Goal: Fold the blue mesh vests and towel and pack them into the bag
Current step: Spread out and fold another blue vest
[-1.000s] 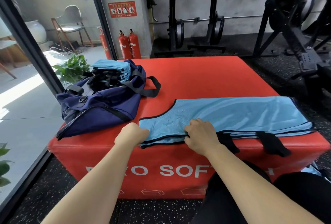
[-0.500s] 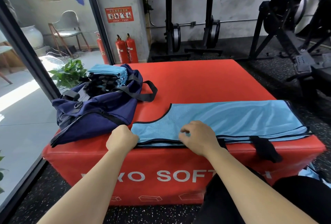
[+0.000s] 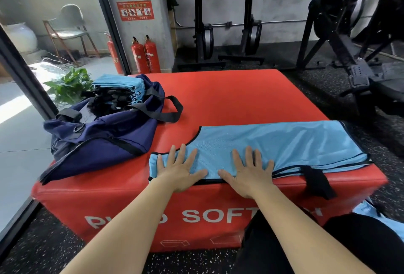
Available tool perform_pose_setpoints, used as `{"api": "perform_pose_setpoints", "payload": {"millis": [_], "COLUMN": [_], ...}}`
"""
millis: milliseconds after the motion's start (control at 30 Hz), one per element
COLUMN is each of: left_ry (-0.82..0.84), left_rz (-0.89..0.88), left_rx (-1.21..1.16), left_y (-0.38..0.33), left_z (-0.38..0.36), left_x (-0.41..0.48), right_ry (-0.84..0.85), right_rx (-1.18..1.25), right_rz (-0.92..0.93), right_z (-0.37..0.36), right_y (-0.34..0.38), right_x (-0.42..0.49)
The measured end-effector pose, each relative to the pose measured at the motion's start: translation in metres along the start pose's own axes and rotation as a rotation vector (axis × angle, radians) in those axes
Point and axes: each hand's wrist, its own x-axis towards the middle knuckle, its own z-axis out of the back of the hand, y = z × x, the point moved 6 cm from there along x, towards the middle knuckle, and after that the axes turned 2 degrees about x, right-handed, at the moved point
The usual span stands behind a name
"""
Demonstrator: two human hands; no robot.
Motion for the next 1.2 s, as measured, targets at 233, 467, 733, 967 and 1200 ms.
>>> {"api": "perform_pose_setpoints", "payload": {"millis": [233, 467, 733, 967, 1200], "left_ry": [-0.351, -0.436, -0.327, -0.580, -0.747], "left_rz": [0.053, 0.503, 0.553, 0.534, 0.506], "left_rx": [-0.035, -0.205, -0.516, -0.644, -0.531], "left_y": [0.014, 0.061, 0.064, 0.071, 0.074], "left_z": [0.031, 0.037, 0.036, 0.045, 0.094], "left_x": [-0.014, -0.040, -0.027, -0.029, -0.044], "right_ry": [-0.046, -0.076, -0.036, -0.028, -0.022], "right_rx": [0.018, -0.072, -0.038, -0.016, 0.059], "right_rz": [0.021, 0.131, 0.161, 0.158, 0.212], "right_z": [0.015, 0.015, 0.000, 0.001, 0.007], "right_y": [0.006, 0.032, 0.037, 0.040, 0.077], "right_x": [-0.001, 0.009, 0.012, 0.011, 0.009]}}
